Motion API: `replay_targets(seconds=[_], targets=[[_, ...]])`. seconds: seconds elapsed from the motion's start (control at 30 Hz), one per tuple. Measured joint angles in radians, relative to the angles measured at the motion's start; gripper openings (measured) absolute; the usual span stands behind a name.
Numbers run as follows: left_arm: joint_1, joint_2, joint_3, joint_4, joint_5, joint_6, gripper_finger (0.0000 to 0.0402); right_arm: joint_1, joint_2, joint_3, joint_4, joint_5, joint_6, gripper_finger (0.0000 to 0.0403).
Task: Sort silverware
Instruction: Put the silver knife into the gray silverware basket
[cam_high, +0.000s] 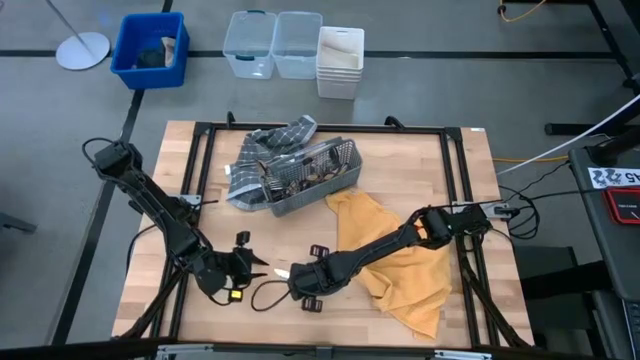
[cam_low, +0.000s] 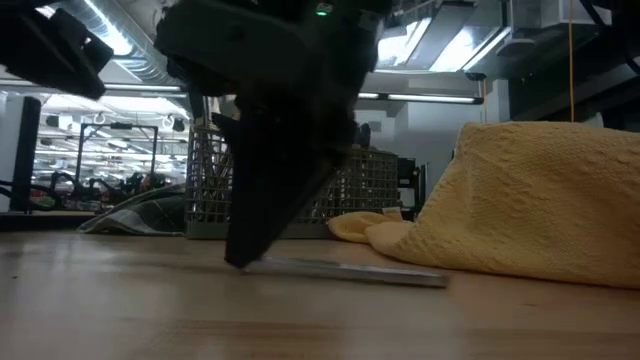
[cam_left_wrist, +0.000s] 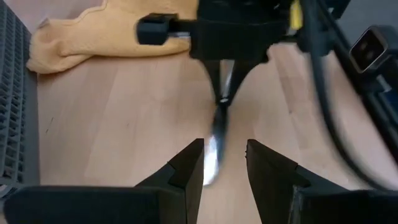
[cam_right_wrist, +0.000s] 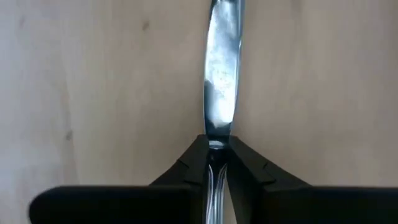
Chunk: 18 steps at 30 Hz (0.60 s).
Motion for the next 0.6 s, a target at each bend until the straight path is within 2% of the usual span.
replay_targets(seconds=[0.43,0.6], targets=[[-0.044,-0.064,0.000,-0.012,-0.005,-0.039,0.0108,-0.051,-0.003,0.014,-0.021,0.005,-0.004,0.0045],[-0.049,-0.084,0.000,-0.019,-0.007,-0.051,0.0108,-0.055,-0.006,0.015,-0.040,-0.057,-0.003,0.0045]])
